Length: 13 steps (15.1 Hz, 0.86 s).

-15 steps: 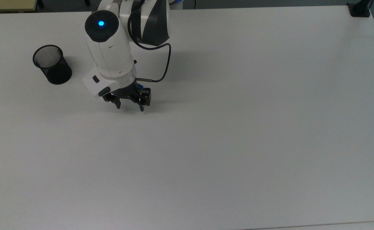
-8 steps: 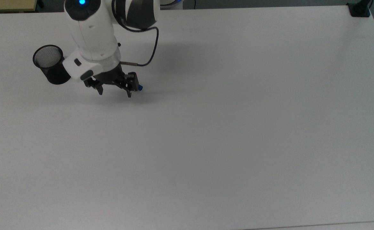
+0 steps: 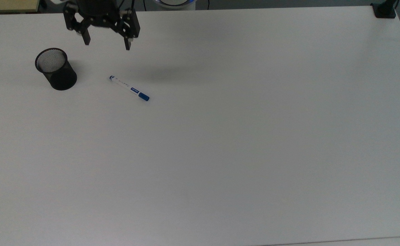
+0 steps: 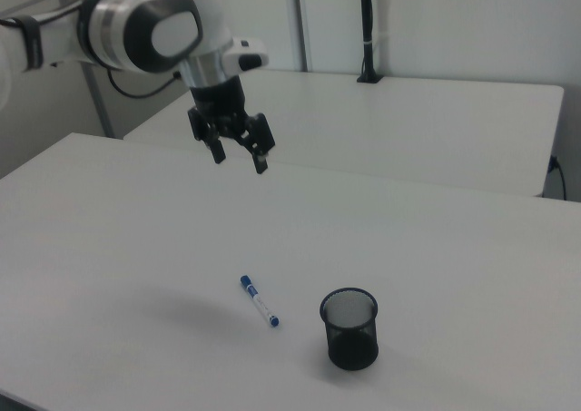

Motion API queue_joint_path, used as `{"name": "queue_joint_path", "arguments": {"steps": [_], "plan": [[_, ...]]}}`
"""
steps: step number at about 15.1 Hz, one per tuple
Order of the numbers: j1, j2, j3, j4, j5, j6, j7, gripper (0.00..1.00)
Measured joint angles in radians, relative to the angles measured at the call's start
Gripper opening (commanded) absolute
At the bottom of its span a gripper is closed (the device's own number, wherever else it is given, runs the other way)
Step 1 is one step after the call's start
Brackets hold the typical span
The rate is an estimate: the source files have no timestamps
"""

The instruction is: Remove the marker

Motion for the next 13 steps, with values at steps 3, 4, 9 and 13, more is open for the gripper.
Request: {"name": "queue_joint_path", "arguments": {"steps": [3, 4, 9, 13], "plan": [[0.013, -0.052, -0.002, 0.028, 0.001, -0.100, 0.000, 1.00], [0.027, -0.068, -0.005, 0.029, 0.001, -0.128, 0.000, 1.00], [0.067, -0.103, -0.026, 0.027, 0.001, -0.168, 0.000, 1.00], [0.067, -0.093, -0.029, 0.024, 0.001, -0.161, -0.001, 1.00]]}}
